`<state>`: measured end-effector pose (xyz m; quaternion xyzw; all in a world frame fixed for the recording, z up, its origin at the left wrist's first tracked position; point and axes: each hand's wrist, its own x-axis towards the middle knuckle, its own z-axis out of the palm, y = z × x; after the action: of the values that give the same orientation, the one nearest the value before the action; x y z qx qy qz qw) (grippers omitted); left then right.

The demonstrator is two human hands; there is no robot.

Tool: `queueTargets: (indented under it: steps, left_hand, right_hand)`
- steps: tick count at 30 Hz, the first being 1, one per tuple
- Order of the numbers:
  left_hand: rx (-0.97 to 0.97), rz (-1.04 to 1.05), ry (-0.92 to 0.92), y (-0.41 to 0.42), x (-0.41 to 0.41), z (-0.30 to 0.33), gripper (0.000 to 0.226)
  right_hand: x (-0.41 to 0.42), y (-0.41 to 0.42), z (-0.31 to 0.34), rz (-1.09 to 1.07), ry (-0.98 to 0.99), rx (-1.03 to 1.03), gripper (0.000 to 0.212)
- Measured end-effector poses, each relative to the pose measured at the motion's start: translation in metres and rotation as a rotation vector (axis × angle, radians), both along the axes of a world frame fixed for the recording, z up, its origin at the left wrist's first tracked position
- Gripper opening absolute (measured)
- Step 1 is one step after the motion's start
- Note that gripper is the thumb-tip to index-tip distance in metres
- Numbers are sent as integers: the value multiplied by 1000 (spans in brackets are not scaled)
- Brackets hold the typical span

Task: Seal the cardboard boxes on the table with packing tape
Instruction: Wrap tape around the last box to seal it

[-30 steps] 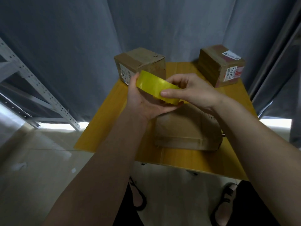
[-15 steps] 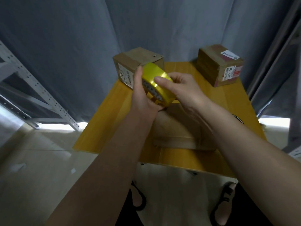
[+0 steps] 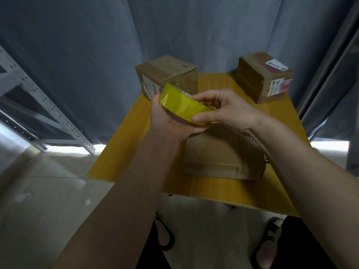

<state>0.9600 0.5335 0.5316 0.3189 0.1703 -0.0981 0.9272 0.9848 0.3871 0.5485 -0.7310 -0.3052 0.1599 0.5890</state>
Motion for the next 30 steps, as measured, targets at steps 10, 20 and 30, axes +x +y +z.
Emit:
queueTargets:
  steps: [10,20,30]
  left_hand:
    - [-46,-41,75,5,0,-1,72]
    - [-20,51,-134,-16,12,-3,76]
    - [-1,-82,-23,2,-3,9,86]
  right_hand:
    - [-1,0,1,32,-57,-65,34]
    - [-14,33,-8,-219,-18,124,38]
    - [1,2,0,-78,-83,15,24]
